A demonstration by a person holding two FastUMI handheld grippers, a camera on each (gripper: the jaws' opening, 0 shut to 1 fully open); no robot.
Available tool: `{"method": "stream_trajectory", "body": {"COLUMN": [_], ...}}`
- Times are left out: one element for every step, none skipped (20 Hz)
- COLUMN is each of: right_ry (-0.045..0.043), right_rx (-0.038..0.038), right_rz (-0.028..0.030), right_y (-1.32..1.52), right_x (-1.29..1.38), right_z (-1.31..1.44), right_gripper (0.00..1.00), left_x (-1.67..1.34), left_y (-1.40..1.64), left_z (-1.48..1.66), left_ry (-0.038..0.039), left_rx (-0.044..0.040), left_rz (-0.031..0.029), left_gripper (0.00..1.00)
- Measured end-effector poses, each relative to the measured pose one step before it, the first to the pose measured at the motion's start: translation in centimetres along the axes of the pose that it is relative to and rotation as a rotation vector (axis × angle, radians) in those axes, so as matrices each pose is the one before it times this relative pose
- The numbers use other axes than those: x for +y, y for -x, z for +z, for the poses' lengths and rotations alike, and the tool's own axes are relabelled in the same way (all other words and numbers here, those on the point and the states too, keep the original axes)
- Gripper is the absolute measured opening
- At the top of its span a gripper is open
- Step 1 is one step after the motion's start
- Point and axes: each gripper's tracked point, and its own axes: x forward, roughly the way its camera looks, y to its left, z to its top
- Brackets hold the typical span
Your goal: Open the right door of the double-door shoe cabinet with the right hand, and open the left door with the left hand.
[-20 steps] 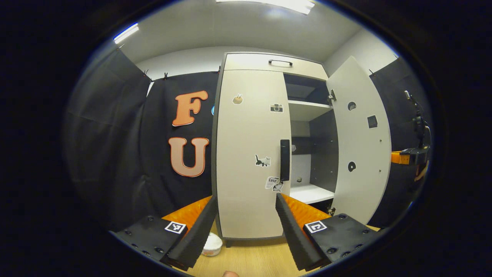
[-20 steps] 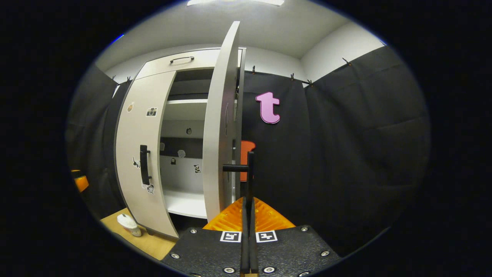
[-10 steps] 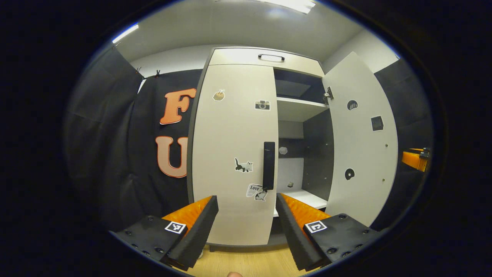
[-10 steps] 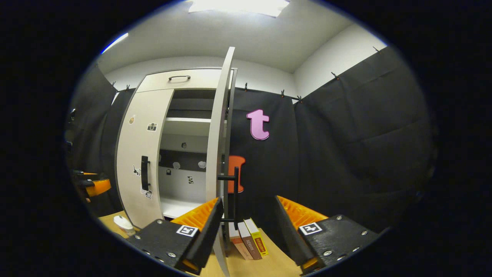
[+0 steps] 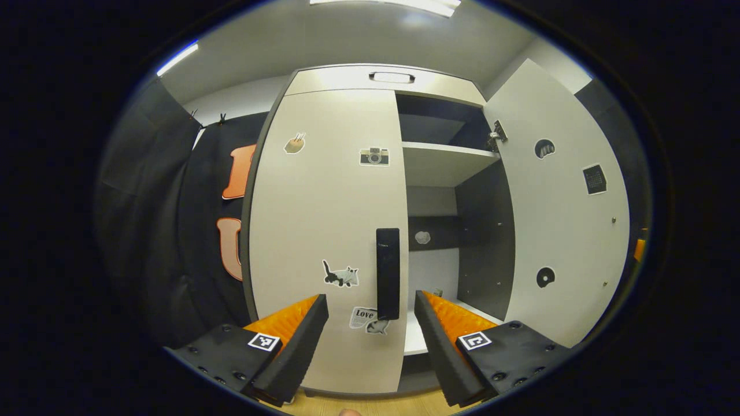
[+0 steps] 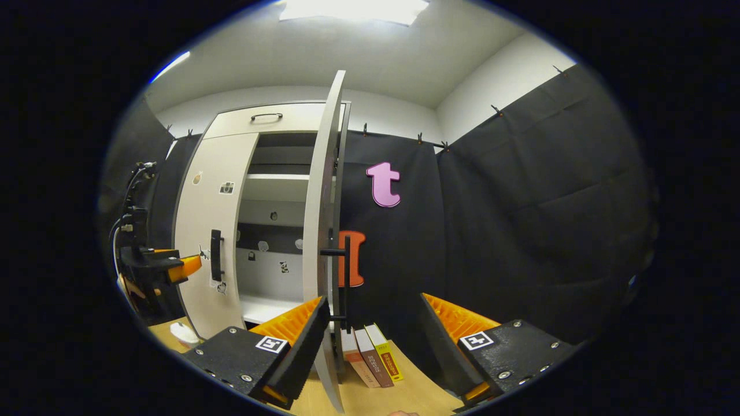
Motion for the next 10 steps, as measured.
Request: {"method": "stream_trajectory", "body": {"right_ry": [0.00411,0.00405,0.0009,-0.00153,-0.00201,-0.001,-0.00048,-0.00196,-0.0042,-0.00235], "right_rx": [0.00353,0.00421,0.00325,0.00399,0.00735,0.00638,0.00474,0.0035,0.00176,0.00031], "right_rz": [-0.00559,-0.00708,-0.00537,-0.00286,-0.00017,0.00061,-0.00222,-0.0047,-0.00383,-0.00353], "right_y": [-0.122,-0.18,-0.165,-0.279,-0.164,-0.173,-0.099,-0.191,-0.156,0.2], "right_x": [-0.234,-0.325,-0.218,-0.101,-0.075,-0.081,-0.162,-0.274,-0.214,0.143], "right_z": [-0.42,-0.433,-0.346,-0.363,-0.432,-0.324,-0.328,-0.245,-0.189,-0.252], "right_gripper": [0.93,0.93,0.93,0.93,0.93,0.93,0.93,0.93,0.93,0.93], "left_x": [-0.173,0.02,0.075,0.091,0.003,-0.02,-0.034,-0.182,-0.527,-0.244], "left_y": [-0.9,-0.957,-0.841,-0.924,-0.804,-0.654,-0.666,-0.577,-0.541,-0.381], "left_z": [-0.158,-0.074,-0.081,0.132,0.086,0.14,-0.203,-0.437,-0.302,-0.412], "left_ry": [0.00158,0.00332,0.00921,0.00852,-0.0044,-0.02224,-0.02535,-0.01688,-0.00063,0.0033], "left_rx": [0.00069,0.00536,0.00442,-0.00159,-0.00525,-0.00881,-0.00122,0.0119,0.00785,0.00828], "left_rz": [-0.0024,0.0036,0.00578,0.00572,0.00329,0.0013,0.00387,-0.00197,-0.01158,-0.00521], "left_gripper": [0.96,0.95,0.96,0.96,0.96,0.96,0.96,0.96,0.96,0.96]}}
